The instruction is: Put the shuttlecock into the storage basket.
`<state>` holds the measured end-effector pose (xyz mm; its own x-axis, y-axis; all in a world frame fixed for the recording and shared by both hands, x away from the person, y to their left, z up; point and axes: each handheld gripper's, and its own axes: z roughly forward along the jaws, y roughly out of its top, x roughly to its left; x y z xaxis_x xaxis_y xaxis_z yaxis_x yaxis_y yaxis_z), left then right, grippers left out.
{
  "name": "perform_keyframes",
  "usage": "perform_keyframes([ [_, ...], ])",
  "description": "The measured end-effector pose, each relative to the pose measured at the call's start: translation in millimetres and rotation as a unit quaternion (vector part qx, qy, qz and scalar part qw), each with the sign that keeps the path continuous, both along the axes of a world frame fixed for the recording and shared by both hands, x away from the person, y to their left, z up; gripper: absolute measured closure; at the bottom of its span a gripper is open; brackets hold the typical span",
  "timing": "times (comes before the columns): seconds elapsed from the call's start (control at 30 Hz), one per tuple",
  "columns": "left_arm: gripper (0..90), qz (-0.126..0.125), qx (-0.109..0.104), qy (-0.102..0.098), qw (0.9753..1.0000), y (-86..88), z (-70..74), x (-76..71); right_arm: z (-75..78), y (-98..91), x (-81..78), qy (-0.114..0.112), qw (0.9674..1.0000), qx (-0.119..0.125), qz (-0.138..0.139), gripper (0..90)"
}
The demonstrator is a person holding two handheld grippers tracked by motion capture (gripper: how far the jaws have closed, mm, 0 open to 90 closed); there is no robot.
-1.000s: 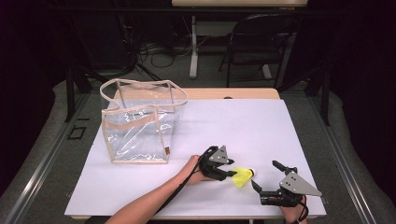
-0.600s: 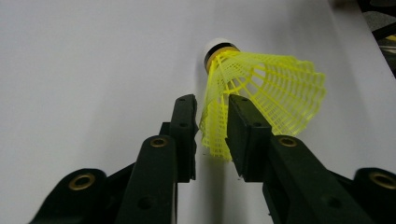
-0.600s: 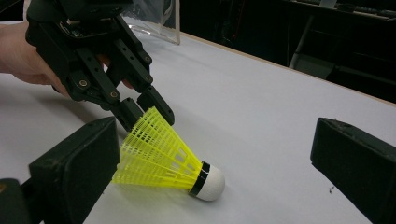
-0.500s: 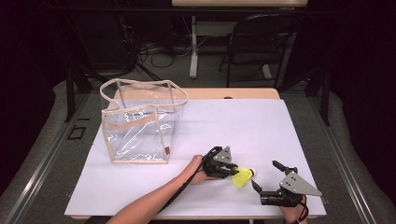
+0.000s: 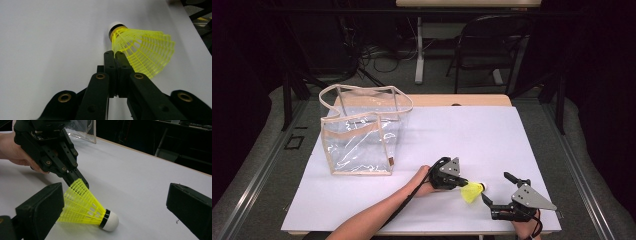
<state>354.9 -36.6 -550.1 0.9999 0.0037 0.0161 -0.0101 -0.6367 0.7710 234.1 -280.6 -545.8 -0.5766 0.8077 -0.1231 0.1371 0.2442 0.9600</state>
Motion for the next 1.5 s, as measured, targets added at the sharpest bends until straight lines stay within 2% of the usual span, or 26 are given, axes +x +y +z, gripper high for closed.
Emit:
perform_keyframes([
  [0.43, 90.0, 0.010, -0.017, -0.002, 0.9998, 6.7, 7.0, -3.3, 1.2, 1.3, -0.8, -0.005, 1.0000, 0.002, -0.001, 1.0],
  [0.97, 89.9, 0.039, -0.022, -0.003, 0.9990, 24.5, 13.0, -6.2, 1.0, 2.1, -0.5, -0.003, 1.0000, 0.001, 0.001, 1.0],
  [1.5, 89.9, 0.073, -0.029, -0.006, 0.9969, 43.2, 17.1, -6.8, 0.6, 1.8, -0.2, 0.000, 1.0000, 0.001, 0.000, 1.0],
])
